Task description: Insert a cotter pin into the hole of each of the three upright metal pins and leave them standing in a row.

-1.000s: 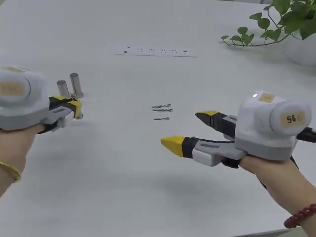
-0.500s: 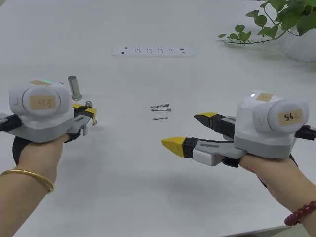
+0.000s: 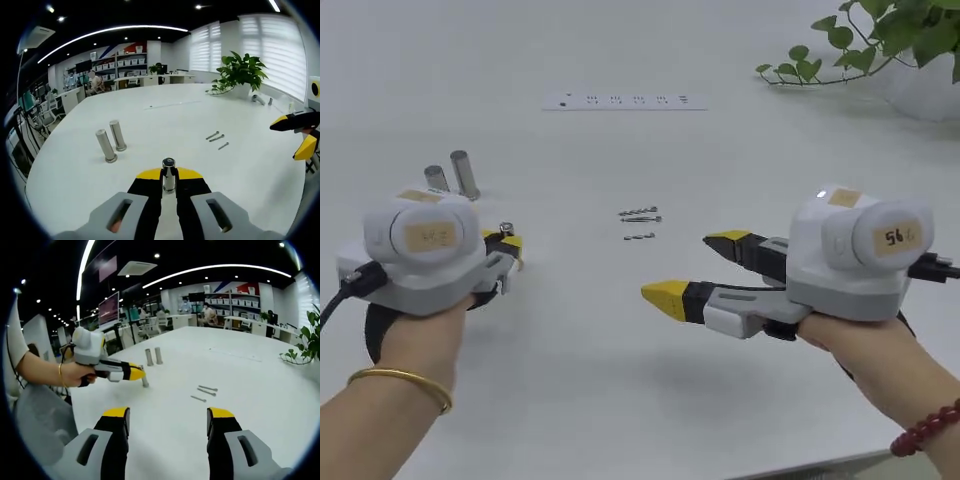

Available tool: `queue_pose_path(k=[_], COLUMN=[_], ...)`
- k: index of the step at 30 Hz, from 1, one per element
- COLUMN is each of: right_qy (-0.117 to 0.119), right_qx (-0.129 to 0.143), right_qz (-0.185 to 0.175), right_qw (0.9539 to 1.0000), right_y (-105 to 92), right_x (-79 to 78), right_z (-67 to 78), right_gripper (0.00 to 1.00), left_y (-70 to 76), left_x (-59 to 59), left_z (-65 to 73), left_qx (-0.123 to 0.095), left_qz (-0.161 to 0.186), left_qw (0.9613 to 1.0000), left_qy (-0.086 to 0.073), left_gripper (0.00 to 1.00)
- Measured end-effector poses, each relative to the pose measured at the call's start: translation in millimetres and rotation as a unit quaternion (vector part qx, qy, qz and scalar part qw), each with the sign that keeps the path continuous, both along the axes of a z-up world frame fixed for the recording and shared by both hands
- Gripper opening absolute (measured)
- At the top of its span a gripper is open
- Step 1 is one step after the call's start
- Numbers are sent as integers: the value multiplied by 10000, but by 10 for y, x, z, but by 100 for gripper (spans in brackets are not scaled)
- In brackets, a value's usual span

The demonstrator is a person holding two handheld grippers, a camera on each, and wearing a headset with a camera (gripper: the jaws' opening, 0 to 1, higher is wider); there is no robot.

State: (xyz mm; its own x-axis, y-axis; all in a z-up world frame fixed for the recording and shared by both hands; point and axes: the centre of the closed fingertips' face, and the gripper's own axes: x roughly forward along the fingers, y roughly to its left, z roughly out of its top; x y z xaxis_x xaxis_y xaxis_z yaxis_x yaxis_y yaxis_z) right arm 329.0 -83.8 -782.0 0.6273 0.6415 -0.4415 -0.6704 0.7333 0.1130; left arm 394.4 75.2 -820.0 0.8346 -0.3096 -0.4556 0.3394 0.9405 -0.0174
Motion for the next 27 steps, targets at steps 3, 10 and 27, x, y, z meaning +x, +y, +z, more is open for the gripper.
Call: queue_pose_path(k=[3, 10, 27], right_qy=[7, 19, 42], right_qx=[6, 12, -128], right_qz=[-10, -19, -24], right_qw=[10000, 10000, 9999], right_y=[-1, -11, 2], right_x=[-3, -6, 139], right_z=[-5, -17, -8], right_gripper=[64, 64, 57], left_y=[-23, -26, -43], left_x=[-14, -12, -45], left_z=[-20, -14, -24], left_qx=[-18, 69, 212], left_qz=[1, -64, -157], left_qw=[10000, 9999, 9996], left_qy=[-44, -100, -64], left_gripper=[7, 7, 11])
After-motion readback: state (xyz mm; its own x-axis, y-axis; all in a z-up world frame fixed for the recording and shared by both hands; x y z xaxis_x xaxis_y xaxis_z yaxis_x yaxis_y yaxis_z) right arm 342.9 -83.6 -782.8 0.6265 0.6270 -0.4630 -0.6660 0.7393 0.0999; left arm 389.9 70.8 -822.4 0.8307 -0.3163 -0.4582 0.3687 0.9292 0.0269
